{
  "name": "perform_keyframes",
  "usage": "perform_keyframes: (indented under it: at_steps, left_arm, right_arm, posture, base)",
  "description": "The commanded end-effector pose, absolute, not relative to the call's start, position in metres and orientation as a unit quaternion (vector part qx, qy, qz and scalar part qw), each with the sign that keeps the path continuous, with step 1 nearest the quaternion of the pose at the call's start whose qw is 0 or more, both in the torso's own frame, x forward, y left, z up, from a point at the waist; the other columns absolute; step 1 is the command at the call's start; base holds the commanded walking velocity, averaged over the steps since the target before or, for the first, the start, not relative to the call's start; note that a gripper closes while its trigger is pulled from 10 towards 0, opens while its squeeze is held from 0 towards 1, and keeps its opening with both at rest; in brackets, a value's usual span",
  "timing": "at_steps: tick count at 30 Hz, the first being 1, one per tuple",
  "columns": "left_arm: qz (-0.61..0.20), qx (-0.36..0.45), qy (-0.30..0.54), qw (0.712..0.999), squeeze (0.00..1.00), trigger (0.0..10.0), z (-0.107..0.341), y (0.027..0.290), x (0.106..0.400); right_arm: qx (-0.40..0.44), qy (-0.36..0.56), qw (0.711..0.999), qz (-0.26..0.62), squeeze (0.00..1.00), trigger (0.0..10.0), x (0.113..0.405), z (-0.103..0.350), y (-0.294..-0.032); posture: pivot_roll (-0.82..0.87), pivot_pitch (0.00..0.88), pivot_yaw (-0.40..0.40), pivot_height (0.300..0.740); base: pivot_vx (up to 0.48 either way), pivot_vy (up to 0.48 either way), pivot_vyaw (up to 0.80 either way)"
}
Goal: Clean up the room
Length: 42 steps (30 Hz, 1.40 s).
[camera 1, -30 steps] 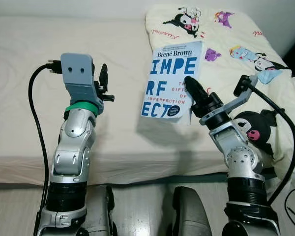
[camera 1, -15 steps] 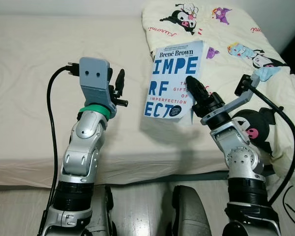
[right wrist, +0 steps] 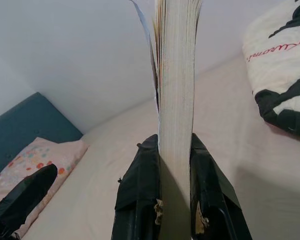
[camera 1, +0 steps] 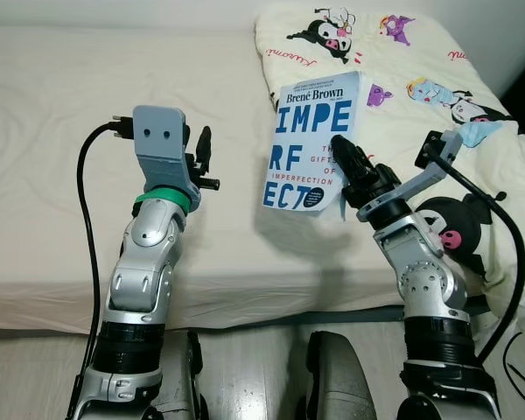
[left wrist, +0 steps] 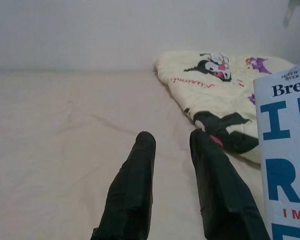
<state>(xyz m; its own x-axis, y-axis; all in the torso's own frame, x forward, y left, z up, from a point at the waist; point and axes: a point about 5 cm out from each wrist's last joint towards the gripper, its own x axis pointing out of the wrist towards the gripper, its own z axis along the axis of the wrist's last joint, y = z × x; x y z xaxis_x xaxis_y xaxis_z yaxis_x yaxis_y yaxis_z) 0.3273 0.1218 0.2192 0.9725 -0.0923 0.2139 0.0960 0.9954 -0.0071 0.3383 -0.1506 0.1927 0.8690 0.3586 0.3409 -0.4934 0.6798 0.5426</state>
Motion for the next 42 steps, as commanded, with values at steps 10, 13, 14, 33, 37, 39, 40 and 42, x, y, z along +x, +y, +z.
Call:
perform_keyframes:
  at_steps: [10, 13, 14, 33, 37, 39, 40, 42]
  left_arm:
    - [-0.056, -0.009, -0.107, 0.993, 0.00, 10.0, 0.217, 0.115, 0.328]
    - [-0.060, -0.009, -0.108, 0.992, 0.00, 10.0, 0.218, 0.113, 0.328]
    - [-0.060, -0.009, -0.108, 0.992, 0.00, 10.0, 0.218, 0.113, 0.328]
    - [-0.076, -0.009, -0.112, 0.991, 0.00, 10.0, 0.221, 0.104, 0.330]
    - [-0.083, -0.009, -0.112, 0.990, 0.00, 10.0, 0.221, 0.101, 0.331]
    - [-0.086, -0.008, -0.111, 0.990, 0.00, 10.0, 0.221, 0.100, 0.331]
    - [-0.087, -0.008, -0.111, 0.990, 0.00, 10.0, 0.221, 0.100, 0.331]
    - [-0.087, -0.008, -0.111, 0.990, 0.00, 10.0, 0.221, 0.100, 0.331]
  right_arm:
    - [0.321, -0.116, 0.911, 0.231, 0.00, 10.0, 0.339, 0.195, -0.153]
    - [0.320, -0.115, 0.912, 0.230, 0.00, 10.0, 0.339, 0.194, -0.153]
    - [0.320, -0.115, 0.912, 0.230, 0.00, 10.0, 0.339, 0.194, -0.153]
    - [0.316, -0.112, 0.914, 0.227, 0.00, 10.0, 0.340, 0.192, -0.154]
    - [0.313, -0.115, 0.916, 0.222, 0.00, 10.0, 0.340, 0.192, -0.154]
    - [0.304, -0.117, 0.920, 0.217, 0.00, 10.0, 0.340, 0.193, -0.154]
    - [0.300, -0.120, 0.922, 0.215, 0.00, 10.0, 0.340, 0.194, -0.155]
    - [0.300, -0.120, 0.922, 0.215, 0.00, 10.0, 0.340, 0.194, -0.155]
  posture:
    - [-0.02, 0.031, -0.023, 0.624]
    - [-0.02, 0.027, -0.023, 0.634]
    - [-0.02, 0.027, -0.023, 0.634]
    - [-0.02, 0.026, -0.019, 0.699]
    - [-0.03, 0.027, -0.016, 0.718]
    - [-0.03, 0.027, -0.014, 0.718]
    - [-0.03, 0.027, -0.012, 0.718]
    - [-0.03, 0.027, -0.012, 0.718]
  base:
    - [0.000, 0.000, 0.00]
    - [0.000, 0.000, 0.00]
    - [0.000, 0.000, 0.00]
    - [0.000, 0.000, 0.00]
    - [0.000, 0.000, 0.00]
    - [0.000, 0.000, 0.00]
    - [0.000, 0.000, 0.00]
    - [0.000, 0.000, 0.00]
